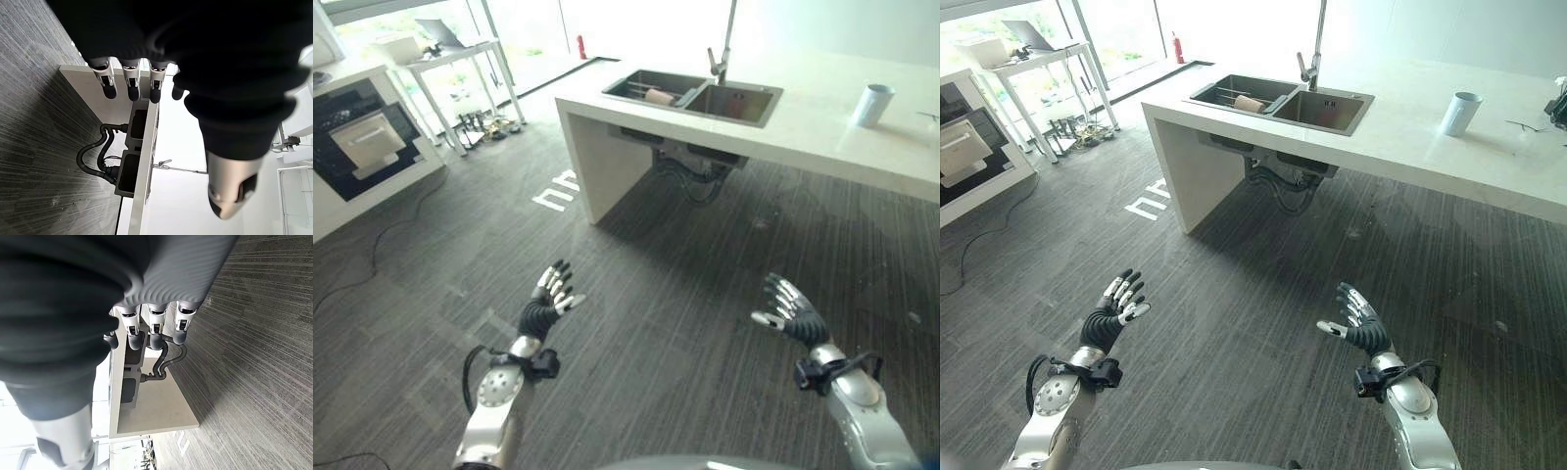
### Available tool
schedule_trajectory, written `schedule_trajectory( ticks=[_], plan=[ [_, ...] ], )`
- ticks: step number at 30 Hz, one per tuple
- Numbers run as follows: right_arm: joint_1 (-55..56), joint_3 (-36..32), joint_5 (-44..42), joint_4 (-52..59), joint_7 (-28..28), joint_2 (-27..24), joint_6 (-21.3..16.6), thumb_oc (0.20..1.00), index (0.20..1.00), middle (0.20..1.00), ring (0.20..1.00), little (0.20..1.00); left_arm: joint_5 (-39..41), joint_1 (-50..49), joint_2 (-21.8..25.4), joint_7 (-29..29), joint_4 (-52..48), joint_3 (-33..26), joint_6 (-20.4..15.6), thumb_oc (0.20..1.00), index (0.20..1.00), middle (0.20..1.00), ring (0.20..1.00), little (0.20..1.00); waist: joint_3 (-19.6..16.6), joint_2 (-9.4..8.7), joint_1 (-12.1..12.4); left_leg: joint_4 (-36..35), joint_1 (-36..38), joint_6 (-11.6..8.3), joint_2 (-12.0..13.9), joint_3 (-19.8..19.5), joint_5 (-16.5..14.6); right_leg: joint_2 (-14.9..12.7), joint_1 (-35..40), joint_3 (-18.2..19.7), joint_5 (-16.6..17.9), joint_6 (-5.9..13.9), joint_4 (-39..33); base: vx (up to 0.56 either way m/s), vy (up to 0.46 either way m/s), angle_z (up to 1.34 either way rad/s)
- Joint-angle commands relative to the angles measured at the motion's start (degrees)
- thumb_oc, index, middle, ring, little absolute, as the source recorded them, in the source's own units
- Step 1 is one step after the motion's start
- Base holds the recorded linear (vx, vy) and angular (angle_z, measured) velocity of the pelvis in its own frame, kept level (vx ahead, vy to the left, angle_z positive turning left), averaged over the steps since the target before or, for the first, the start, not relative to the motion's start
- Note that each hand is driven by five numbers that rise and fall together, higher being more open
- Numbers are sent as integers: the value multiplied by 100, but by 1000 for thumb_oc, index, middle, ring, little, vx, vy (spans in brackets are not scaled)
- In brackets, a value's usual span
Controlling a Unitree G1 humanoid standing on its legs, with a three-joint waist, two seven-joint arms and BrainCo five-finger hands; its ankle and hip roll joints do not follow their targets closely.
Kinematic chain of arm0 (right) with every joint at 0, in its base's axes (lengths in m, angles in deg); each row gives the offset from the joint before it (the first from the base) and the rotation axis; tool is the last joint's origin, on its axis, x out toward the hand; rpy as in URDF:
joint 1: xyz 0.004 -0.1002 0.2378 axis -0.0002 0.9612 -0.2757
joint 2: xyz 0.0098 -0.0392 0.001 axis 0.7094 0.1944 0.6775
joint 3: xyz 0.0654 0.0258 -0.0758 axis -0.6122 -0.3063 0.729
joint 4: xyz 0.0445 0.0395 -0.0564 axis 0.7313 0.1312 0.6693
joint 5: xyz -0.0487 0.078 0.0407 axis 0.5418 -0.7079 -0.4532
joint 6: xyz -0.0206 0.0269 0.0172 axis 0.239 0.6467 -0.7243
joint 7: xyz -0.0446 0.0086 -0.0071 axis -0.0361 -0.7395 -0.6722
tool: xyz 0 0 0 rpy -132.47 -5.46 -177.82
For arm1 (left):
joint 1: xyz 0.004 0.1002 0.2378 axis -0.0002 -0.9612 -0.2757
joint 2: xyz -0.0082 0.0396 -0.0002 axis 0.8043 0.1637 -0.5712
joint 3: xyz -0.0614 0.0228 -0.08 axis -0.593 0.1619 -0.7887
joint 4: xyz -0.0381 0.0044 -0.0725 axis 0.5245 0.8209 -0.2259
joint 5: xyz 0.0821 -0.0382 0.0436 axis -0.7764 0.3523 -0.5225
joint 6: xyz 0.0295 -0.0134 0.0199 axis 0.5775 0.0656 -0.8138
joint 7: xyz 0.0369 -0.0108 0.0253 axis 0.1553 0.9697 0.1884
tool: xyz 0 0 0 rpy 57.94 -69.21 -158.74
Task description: Place the dishes in the dishwasher.
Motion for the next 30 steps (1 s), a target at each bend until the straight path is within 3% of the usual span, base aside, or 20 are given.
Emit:
schedule_trajectory(
  ticks=[1, 15, 19, 25, 28, 30],
  plan=[
    [-452, -29, -45, 222, 45, -86, -407, 1000, 1000, 1000, 1000, 1000, 127, 428, 273, -224, -59, -158, -416, 1000, 1000, 1000, 1000, 1000, 59, -158, 75, -3, 207, 227, -297, 211, -646, 171, 232, -11, -437, 43, 3, 0, 0, 0],
    [-502, 25, -161, 687, 133, -81, -583, 1000, 1000, 1000, 1000, 1000, 482, 531, 225, -275, -581, -219, -610, 1000, 1000, 1000, 1000, 1000, 125, -164, 91, -3, 231, 197, -231, 186, -608, 251, 263, -35, -489, -11, 3, 11, -72, 0],
    [-409, 70, -211, 826, 289, -85, -550, 1000, 1000, 1000, 1000, 1000, 710, 383, 184, -284, -666, -303, -493, 1000, 1000, 1000, 1000, 1000, 145, -187, 118, 34, 258, 131, -166, 191, -559, 301, 303, -46, -522, -66, 3, 29, -162, 0],
    [-362, 99, -252, 861, 448, -200, -608, 1000, 1000, 1000, 1000, 1000, 536, 349, 201, -292, -703, -317, -777, 1000, 1000, 1000, 1000, 1000, 356, -332, 114, 1324, -388, 16, -110, 337, -698, 256, 250, -92, -542, -190, 123, -11, -128, 1],
    [-374, 92, -110, 795, 744, -346, -750, 1000, 1000, 1000, 1000, 1000, 817, 315, 233, -202, -686, -418, -874, 1000, 1000, 1000, 1000, 1000, 639, -412, 144, 3081, -1475, 14, 10, 373, -344, 259, 215, -38, -618, -347, 316, 38, -109, 11],
    [-400, 113, -72, 719, 698, -297, -732, 1000, 1000, 1000, 1000, 1000, 860, 276, 169, -178, -692, -401, -840, 1000, 1000, 1000, 1000, 1000, 708, -340, 174, 2303, -1433, -64, 230, 697, -130, 317, 359, -107, -753, -298, 311, 237, 86, 13]
  ],
)
